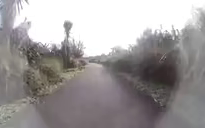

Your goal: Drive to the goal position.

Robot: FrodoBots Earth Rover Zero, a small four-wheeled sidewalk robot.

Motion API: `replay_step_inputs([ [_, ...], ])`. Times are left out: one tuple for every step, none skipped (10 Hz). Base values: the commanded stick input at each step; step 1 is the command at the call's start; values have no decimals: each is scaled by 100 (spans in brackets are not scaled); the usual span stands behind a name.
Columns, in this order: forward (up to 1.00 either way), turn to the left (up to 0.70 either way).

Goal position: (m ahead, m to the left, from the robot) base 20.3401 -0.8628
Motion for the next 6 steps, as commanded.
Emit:
replay_step_inputs([
  [70, 0],
  [70, 0],
  [70, -6],
  [70, -27],
  [70, -35],
  [70, -35],
])
